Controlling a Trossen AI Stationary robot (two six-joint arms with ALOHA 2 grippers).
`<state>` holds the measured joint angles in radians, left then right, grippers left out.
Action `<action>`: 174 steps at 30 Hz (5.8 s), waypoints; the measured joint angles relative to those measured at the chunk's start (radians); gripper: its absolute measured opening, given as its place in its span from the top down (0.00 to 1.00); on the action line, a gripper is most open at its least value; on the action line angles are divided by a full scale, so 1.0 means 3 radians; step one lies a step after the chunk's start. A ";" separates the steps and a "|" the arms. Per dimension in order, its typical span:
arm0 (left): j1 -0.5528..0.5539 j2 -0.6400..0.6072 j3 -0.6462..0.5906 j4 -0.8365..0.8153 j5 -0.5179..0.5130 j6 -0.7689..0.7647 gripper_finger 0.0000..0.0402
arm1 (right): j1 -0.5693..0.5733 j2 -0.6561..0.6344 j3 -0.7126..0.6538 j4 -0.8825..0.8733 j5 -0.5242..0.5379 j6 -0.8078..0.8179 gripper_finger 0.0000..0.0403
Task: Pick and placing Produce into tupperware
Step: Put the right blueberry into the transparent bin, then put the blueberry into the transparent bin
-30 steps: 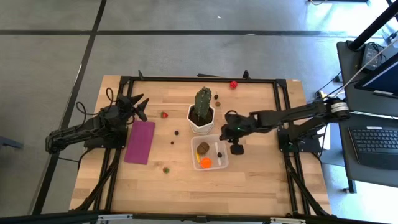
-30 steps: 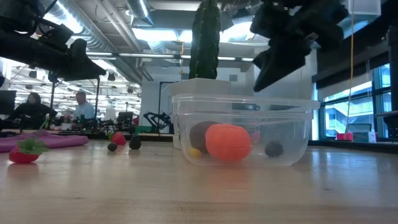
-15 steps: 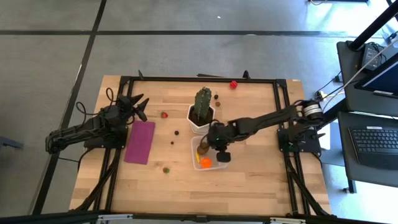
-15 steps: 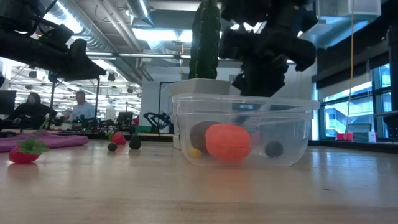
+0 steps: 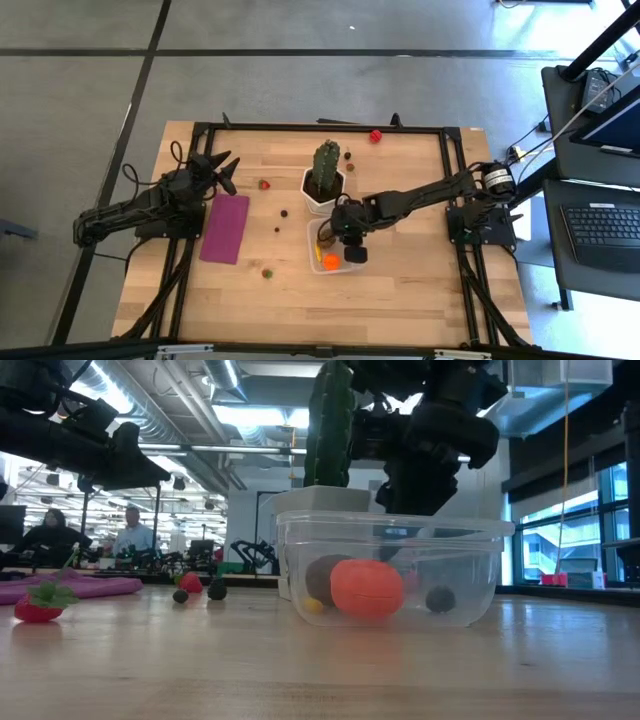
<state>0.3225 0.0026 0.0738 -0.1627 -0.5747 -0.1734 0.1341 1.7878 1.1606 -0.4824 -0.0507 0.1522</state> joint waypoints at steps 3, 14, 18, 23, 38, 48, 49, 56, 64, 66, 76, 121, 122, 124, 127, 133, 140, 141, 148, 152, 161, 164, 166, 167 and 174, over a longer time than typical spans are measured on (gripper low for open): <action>-0.0001 0.0000 -0.0001 0.0000 0.0000 0.0000 0.56 | 0.0001 0.0000 0.0000 -0.0003 -0.0016 0.0097 0.62; -0.0001 0.0001 -0.0003 0.0015 0.0089 -0.0055 0.56 | 0.0001 -0.0135 0.0701 -0.0651 0.0397 0.0095 0.38; -0.0001 0.0001 -0.0009 0.0110 0.0275 -0.0134 0.56 | -0.0001 -0.0508 0.0661 -0.0639 0.0517 -0.0037 0.37; -0.0001 0.0001 -0.0009 0.0214 0.0520 -0.0099 0.49 | -0.0057 -0.1279 0.0236 -0.0389 0.0516 -0.0028 0.37; -0.0003 0.0000 -0.0006 0.0224 0.1961 -0.0428 0.23 | -0.0319 -0.3078 -0.1514 0.1024 0.0524 -0.0137 0.37; -0.0008 0.0002 -0.0001 0.0235 0.2325 -0.0904 0.24 | -0.0506 -0.3103 -0.1760 0.1181 0.0526 -0.0286 0.37; -0.0008 0.0011 -0.0001 0.0235 0.2328 -0.0880 0.24 | -0.0530 -0.3103 -0.1766 0.1192 0.0531 -0.0288 0.37; -0.0118 0.0281 0.0000 0.0236 0.2395 -0.0446 0.24 | -0.0668 -0.3104 -0.1766 0.1202 0.0545 -0.0276 0.37; -0.0459 0.0677 0.0000 0.0780 0.2502 0.0170 0.25 | -0.0747 -0.3104 -0.1767 0.1200 0.0551 -0.0274 0.37; -0.0547 0.0789 0.0000 0.0925 0.2466 0.0154 0.26 | -0.0749 -0.3104 -0.1767 0.1200 0.0552 -0.0263 0.37; -0.0918 0.1653 0.0001 0.1522 0.2355 0.0137 0.28 | -0.0749 -0.3103 -0.1768 0.1242 0.0552 -0.0262 0.37; -0.1208 0.4240 0.0003 0.3245 0.2055 0.0411 0.28 | -0.0749 -0.3101 -0.1768 0.1340 0.0551 -0.0009 0.37; -0.1213 0.4284 0.0002 0.3249 0.2055 0.0406 0.29 | -0.0749 -0.3101 -0.1768 0.1340 0.0550 -0.0009 0.37; -0.1217 0.4370 0.0001 0.3324 0.2055 0.0401 0.30 | -0.0749 -0.3101 -0.1768 0.1340 0.0551 -0.0009 0.37; -0.1216 0.4488 0.0001 0.3462 0.2054 0.0404 0.33 | -0.0749 -0.3101 -0.1768 0.1340 0.0551 -0.0009 0.37; -0.1217 0.4674 0.0003 0.3548 0.2055 0.0350 0.36 | -0.0749 -0.3101 -0.1768 0.1340 0.0550 -0.0011 0.37; -0.1217 0.4874 0.0003 0.3588 0.2055 0.0350 0.36 | -0.0749 -0.3101 -0.1768 0.1339 0.0550 -0.0011 0.37; -0.1217 0.4904 0.0003 0.3601 0.2055 0.0350 0.36 | -0.0749 -0.3101 -0.1768 0.1338 0.0550 -0.0011 0.37; -0.1217 0.5136 0.0001 0.3656 0.2055 0.0350 0.36 | -0.0749 -0.3101 -0.1768 0.1315 0.0550 -0.0012 0.37; -0.1217 0.5268 0.0001 0.3750 0.2054 0.0350 0.36 | -0.0749 -0.3101 -0.1768 0.1311 0.0550 -0.0013 0.37; -0.1217 0.5479 0.0001 0.3978 0.2037 0.0350 0.38 | -0.0748 -0.3101 -0.1768 0.1307 0.0550 -0.0023 0.37; -0.1216 0.5486 0.0003 0.3978 0.2033 0.0350 0.41 | -0.0748 -0.3101 -0.1768 0.1305 0.0550 -0.0025 0.37; -0.1216 0.5486 0.0004 0.3974 0.2024 0.0350 0.44 | -0.0748 -0.3101 -0.1768 0.1305 0.0550 -0.0060 0.37; -0.1216 0.5486 0.0004 0.3973 0.2021 0.0350 0.45 | -0.0748 -0.3101 -0.1768 0.1305 0.0550 -0.0084 0.37; -0.1214 0.5486 0.0005 0.3956 0.1961 0.0351 0.55 | -0.0748 -0.3101 -0.1768 0.1304 0.0550 -0.0096 0.37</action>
<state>-0.0418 1.6485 0.0753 1.0242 0.0136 -0.0681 -0.0902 0.8574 0.6304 -0.0912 0.1143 0.1233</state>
